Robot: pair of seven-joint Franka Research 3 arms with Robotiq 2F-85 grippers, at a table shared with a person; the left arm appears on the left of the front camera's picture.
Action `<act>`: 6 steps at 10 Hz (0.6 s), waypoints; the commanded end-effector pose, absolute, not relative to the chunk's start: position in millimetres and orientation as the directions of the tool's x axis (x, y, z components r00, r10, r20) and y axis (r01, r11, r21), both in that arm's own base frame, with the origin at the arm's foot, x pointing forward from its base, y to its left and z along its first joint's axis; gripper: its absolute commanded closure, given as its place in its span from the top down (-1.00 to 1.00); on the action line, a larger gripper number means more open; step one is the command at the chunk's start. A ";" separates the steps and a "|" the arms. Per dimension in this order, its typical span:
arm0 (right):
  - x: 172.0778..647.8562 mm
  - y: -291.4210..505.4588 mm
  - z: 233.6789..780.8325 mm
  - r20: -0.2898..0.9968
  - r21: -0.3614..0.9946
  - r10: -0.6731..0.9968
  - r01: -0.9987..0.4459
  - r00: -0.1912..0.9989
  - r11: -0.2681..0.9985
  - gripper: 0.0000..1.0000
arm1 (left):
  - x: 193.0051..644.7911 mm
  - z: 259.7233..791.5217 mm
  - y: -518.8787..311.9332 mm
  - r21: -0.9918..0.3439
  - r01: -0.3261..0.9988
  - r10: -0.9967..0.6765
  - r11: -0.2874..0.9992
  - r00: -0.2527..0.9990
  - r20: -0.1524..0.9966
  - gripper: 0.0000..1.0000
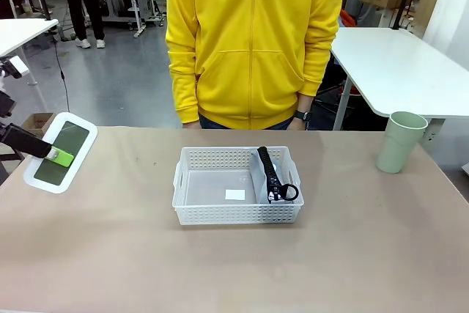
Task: Efficiently arrange items inside the basket to fit them all.
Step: Pick up the Digital clock and place it inside the Organizing basket.
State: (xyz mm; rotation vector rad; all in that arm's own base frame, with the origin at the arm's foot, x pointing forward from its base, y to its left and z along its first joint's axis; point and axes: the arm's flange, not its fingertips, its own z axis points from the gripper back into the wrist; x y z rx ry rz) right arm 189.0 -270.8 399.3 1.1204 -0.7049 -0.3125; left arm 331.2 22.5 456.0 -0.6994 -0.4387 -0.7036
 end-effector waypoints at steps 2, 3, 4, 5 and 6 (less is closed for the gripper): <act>190.5 -270.2 400.6 0.387 0.894 -0.566 -0.146 0.728 0.425 1.00 | 372.5 484.2 -87.5 -0.260 0.708 -0.578 0.657 0.694 0.430 0.02; 190.5 -270.2 400.6 0.387 0.894 -0.566 -0.146 0.728 0.425 1.00 | 391.6 490.8 -132.8 -0.175 0.729 -0.652 0.662 0.675 0.345 0.02; 190.5 -270.2 400.6 0.387 0.894 -0.566 -0.146 0.728 0.425 1.00 | 406.8 489.8 -172.1 -0.141 0.758 -0.701 0.636 0.645 0.304 0.02; 190.5 -270.2 400.6 0.387 0.894 -0.566 -0.146 0.728 0.425 1.00 | 416.9 483.3 -207.6 -0.143 0.771 -0.720 0.620 0.632 0.286 0.02; 190.5 -270.2 400.6 0.387 0.894 -0.566 -0.146 0.728 0.425 1.00 | 425.3 468.8 -245.1 -0.136 0.781 -0.740 0.610 0.623 0.254 0.02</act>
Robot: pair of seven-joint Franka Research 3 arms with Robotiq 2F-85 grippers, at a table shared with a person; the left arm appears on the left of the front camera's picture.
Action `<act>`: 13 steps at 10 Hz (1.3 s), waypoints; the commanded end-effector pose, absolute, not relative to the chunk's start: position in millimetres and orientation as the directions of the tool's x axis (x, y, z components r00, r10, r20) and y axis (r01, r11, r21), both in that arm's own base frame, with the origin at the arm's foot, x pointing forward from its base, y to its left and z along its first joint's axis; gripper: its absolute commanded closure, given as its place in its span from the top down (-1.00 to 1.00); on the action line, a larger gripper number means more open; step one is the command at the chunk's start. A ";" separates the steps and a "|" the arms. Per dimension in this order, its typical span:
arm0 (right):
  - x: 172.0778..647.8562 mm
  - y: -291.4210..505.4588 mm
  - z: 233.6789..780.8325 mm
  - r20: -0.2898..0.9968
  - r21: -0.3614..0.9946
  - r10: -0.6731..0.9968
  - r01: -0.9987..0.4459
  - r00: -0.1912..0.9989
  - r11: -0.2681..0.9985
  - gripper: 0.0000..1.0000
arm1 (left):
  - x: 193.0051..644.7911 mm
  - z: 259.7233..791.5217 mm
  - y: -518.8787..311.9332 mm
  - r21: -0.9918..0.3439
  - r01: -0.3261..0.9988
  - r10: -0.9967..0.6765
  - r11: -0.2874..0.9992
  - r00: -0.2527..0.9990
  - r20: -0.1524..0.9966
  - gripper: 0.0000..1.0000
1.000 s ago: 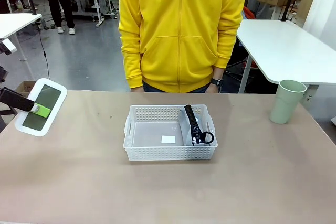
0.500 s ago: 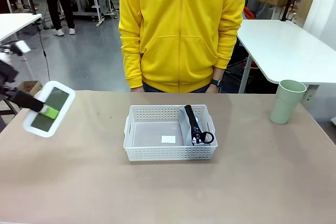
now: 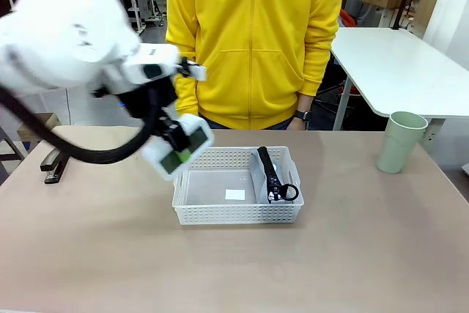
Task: Efficiently arrange items inside the basket to fit them all.
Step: Pick up the Digital clock and place it inside the Organizing basket.
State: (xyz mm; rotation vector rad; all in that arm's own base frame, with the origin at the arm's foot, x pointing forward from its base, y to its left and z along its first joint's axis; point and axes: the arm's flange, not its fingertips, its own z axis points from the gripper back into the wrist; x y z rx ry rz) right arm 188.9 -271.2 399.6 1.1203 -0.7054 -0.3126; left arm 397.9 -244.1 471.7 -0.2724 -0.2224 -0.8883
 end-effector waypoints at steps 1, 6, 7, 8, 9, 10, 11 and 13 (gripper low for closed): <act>190.5 -270.2 400.6 0.387 0.894 -0.566 -0.146 0.728 0.425 1.00 | 427.0 460.4 -263.2 -0.126 0.785 -0.749 0.607 0.618 0.239 0.02; 190.5 -270.2 400.6 0.387 0.894 -0.566 -0.146 0.728 0.425 1.00 | 443.3 375.1 -351.6 0.042 0.819 -0.813 0.572 0.559 0.165 0.02; 190.5 -270.2 400.6 0.387 0.894 -0.566 -0.146 0.728 0.425 1.00 | 448.1 362.9 -354.8 0.053 0.817 -0.816 0.574 0.565 0.119 0.02; 190.5 -270.2 400.6 0.387 0.894 -0.566 -0.146 0.728 0.425 1.00 | 451.6 352.2 -354.8 0.036 0.818 -0.817 0.574 0.570 0.088 0.02; 190.5 -270.2 400.6 0.387 0.894 -0.566 -0.146 0.728 0.425 1.00 | 452.1 344.5 -354.7 0.029 0.819 -0.819 0.573 0.570 0.067 0.02; 190.5 -270.2 400.6 0.387 0.894 -0.566 -0.146 0.728 0.425 1.00 | 452.2 339.4 -355.4 0.017 0.827 -0.826 0.563 0.561 0.055 0.02; 190.5 -270.2 400.6 0.387 0.894 -0.566 -0.146 0.728 0.425 1.00 | 452.3 336.9 -356.4 0.026 0.826 -0.826 0.563 0.562 0.043 0.02; 190.5 -270.2 400.6 0.387 0.894 -0.566 -0.146 0.728 0.425 1.00 | 454.2 335.8 -356.8 0.010 0.833 -0.833 0.553 0.553 0.018 0.02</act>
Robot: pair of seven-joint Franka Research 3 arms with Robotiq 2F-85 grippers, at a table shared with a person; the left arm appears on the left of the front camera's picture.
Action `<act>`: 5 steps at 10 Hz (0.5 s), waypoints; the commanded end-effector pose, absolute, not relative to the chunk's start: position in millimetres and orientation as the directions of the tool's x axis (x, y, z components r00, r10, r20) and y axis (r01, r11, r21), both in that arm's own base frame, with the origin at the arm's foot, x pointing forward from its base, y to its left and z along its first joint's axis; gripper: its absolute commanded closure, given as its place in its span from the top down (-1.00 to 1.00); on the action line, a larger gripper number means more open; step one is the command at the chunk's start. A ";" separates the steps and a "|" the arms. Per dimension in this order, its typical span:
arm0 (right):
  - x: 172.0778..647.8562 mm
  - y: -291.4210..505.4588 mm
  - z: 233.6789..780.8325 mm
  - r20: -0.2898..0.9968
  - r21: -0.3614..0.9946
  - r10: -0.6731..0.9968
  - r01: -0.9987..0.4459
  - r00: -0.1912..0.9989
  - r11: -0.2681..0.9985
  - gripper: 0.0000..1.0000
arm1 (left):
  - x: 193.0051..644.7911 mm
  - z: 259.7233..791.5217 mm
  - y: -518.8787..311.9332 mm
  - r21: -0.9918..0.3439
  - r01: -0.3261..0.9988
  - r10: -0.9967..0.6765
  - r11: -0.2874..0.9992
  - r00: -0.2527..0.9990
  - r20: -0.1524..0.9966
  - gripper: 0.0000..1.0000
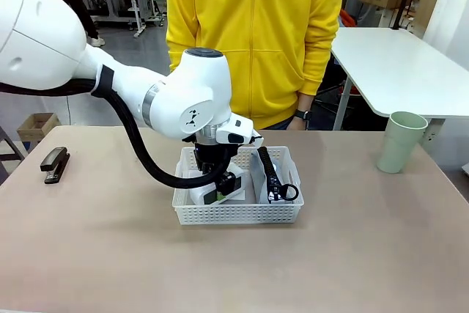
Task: Efficiently arrange items inside the basket to fit them all.
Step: Pick up the Digital clock and place it inside the Organizing basket.
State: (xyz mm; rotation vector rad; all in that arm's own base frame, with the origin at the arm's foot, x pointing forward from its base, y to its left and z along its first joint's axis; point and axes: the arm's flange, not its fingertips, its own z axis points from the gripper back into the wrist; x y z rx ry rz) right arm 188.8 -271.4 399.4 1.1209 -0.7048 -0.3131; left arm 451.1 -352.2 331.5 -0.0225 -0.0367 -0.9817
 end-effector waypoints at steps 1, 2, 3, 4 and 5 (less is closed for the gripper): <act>190.5 -270.2 400.6 0.387 0.894 -0.566 -0.146 0.728 0.425 1.00 | 455.0 336.1 -356.3 0.013 0.832 -0.832 0.554 0.554 0.019 0.51; 190.5 -270.2 400.6 0.387 0.894 -0.566 -0.146 0.728 0.425 1.00 | 455.4 336.4 -356.5 0.019 0.839 -0.839 0.545 0.545 0.005 1.00; 190.5 -270.2 400.6 0.387 0.894 -0.566 -0.146 0.728 0.425 1.00 | 454.2 338.1 -356.3 0.018 0.843 -0.844 0.537 0.537 0.019 1.00; 190.5 -270.2 400.6 0.387 0.894 -0.566 -0.146 0.728 0.425 1.00 | 453.9 341.1 -355.2 0.017 0.845 -0.845 0.534 0.533 0.037 1.00; 190.5 -270.2 400.6 0.387 0.894 -0.566 -0.146 0.728 0.425 1.00 | 453.3 344.9 -353.3 0.020 0.846 -0.845 0.533 0.532 0.052 1.00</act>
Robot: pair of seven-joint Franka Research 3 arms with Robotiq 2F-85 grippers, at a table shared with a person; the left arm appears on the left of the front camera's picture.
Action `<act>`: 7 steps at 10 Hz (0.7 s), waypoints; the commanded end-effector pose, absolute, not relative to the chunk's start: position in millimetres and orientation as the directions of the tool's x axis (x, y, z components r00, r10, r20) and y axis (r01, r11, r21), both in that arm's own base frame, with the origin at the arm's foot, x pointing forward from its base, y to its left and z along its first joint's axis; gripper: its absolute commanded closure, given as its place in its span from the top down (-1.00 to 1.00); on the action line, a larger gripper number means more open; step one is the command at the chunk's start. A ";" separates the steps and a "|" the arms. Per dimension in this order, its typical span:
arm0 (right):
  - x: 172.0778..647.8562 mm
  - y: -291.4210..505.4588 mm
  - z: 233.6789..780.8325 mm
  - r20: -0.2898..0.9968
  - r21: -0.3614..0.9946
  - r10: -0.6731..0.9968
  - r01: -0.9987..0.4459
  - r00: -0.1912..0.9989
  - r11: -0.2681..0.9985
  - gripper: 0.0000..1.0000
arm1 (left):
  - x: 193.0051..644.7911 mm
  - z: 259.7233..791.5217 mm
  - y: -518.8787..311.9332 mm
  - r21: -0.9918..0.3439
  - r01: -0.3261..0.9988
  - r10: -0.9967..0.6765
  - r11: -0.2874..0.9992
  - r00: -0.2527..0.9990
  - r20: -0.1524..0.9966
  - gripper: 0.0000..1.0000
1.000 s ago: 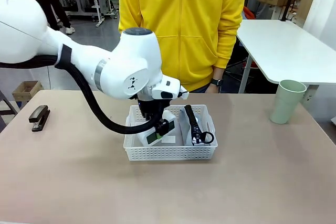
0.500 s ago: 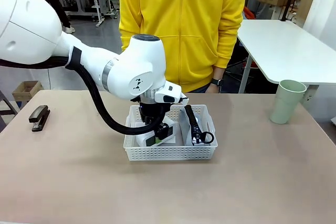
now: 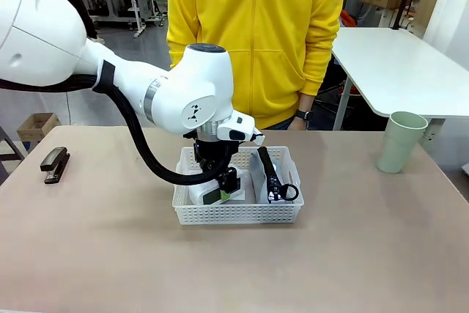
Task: Efficiently arrange items inside the basket to fit them all.
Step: Pick up the Digital clock and place it inside the Organizing basket.
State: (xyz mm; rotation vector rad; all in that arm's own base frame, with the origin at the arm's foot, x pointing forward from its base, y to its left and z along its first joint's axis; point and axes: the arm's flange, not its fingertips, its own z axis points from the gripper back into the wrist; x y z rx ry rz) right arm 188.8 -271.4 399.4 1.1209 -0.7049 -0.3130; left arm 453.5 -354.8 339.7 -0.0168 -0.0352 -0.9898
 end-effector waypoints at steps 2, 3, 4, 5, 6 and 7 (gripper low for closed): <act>190.5 -270.2 400.6 0.387 0.894 -0.566 -0.146 0.728 0.425 1.00 | 444.4 373.1 -337.8 -0.003 0.843 -0.838 0.538 0.535 0.106 1.00; 190.5 -270.2 400.6 0.387 0.894 -0.566 -0.146 0.728 0.425 1.00 | 432.8 400.0 -320.9 -0.048 0.854 -0.842 0.518 0.518 0.152 1.00; 190.5 -270.2 400.6 0.387 0.894 -0.566 -0.146 0.728 0.425 1.00 | 421.1 426.9 -299.1 -0.118 0.870 -0.850 0.479 0.493 0.185 1.00; 190.5 -270.2 400.6 0.387 0.894 -0.566 -0.146 0.728 0.425 1.00 | 410.5 452.1 -273.8 -0.162 0.872 -0.844 0.463 0.489 0.222 1.00; 190.5 -270.2 400.6 0.387 0.894 -0.566 -0.146 0.728 0.425 1.00 | 400.9 478.4 -236.2 -0.214 0.861 -0.820 0.461 0.506 0.269 1.00; 190.5 -270.2 400.6 0.387 0.894 -0.566 -0.146 0.728 0.425 1.00 | 396.1 499.1 -192.3 -0.266 0.825 -0.764 0.498 0.563 0.314 1.00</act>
